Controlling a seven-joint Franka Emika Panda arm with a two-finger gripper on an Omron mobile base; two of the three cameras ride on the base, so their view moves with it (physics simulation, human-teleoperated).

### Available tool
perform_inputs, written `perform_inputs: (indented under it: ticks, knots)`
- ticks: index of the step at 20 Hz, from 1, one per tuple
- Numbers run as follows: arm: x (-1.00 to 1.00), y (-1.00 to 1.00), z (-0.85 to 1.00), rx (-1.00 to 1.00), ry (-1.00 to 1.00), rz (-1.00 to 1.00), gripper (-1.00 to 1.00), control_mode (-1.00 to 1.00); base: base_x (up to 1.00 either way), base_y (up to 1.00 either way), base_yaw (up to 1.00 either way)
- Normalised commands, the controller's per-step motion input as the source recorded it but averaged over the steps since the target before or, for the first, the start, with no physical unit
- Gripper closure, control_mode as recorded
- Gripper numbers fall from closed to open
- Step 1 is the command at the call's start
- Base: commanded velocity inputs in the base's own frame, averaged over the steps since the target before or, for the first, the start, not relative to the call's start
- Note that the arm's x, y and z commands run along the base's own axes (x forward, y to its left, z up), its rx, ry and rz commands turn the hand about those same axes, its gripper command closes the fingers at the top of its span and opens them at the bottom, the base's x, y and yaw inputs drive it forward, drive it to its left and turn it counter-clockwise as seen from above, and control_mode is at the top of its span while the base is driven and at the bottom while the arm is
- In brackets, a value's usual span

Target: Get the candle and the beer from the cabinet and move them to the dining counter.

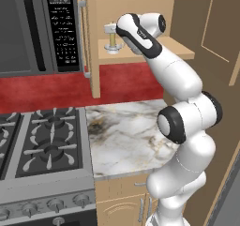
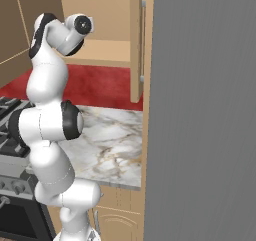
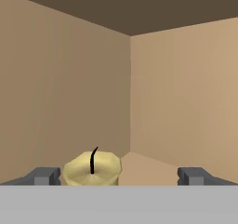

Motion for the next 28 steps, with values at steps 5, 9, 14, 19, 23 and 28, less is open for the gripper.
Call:
perform_inputs:
  ticks: [5, 9, 14, 19, 23, 28]
  knots:
    - [0.01, 0.01, 0.0, 0.0, 0.0, 0.0, -1.0, -1.0, 0.0, 0.0, 0.0]
    - [0.0, 0.0, 0.0, 0.0, 0.0, 0.0, -1.0, -1.0, 0.0, 0.0, 0.0]
    - [0.0, 0.0, 0.0, 0.0, 0.0, 0.0, -1.0, -1.0, 0.0, 0.0, 0.0]
    - [0.0, 0.0, 0.0, 0.0, 0.0, 0.0, -1.0, -1.0, 0.0, 0.0, 0.0]
    - [0.0, -0.04, 0.0, 0.0, 0.0, 0.0, 1.0, -1.0, 0.0, 0.0, 0.0]
    - [0.0, 0.0, 0.0, 0.0, 0.0, 0.0, 1.0, -1.0, 0.0, 0.0, 0.0]
